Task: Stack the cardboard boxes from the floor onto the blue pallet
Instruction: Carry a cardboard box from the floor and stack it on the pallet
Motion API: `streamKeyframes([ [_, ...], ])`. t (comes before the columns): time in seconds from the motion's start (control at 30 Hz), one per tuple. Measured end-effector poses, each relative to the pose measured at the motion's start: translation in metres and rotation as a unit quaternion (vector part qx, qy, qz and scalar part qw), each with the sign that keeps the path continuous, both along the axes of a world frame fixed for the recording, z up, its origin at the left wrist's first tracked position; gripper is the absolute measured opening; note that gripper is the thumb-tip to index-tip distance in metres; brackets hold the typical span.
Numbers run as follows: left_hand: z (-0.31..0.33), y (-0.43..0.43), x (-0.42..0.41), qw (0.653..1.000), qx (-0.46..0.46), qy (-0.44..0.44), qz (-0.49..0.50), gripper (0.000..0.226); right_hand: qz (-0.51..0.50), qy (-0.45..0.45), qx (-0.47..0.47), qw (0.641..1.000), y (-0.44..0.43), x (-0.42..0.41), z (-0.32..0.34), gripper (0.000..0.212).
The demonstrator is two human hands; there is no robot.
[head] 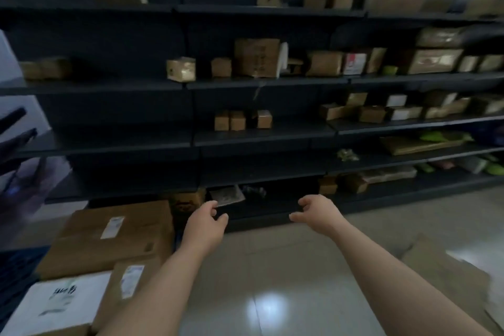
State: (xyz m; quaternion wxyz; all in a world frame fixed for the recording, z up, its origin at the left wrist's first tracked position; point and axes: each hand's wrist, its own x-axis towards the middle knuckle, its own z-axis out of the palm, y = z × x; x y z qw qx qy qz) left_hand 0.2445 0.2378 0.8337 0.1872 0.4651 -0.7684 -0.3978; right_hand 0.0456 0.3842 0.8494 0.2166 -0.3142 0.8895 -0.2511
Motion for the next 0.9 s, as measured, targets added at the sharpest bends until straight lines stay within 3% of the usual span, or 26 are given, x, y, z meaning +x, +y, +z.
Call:
streamKeyframes([
  [0.23,0.013,0.092,-0.167,0.992,0.017,0.003,-0.127,0.052,-0.128,0.043,0.02,0.991,0.141,-0.103,-0.003,0.063],
  [0.53,-0.013,0.22,-0.341,0.958,0.073,-0.007,-0.278,0.051,-0.314,-0.001,0.037,0.949,0.302,-0.221,-0.033,0.063],
  [0.9,-0.057,0.265,-0.503,0.92,0.091,-0.052,-0.378,0.051,-0.462,-0.044,0.043,0.885,0.366,-0.321,-0.073,0.061],
])
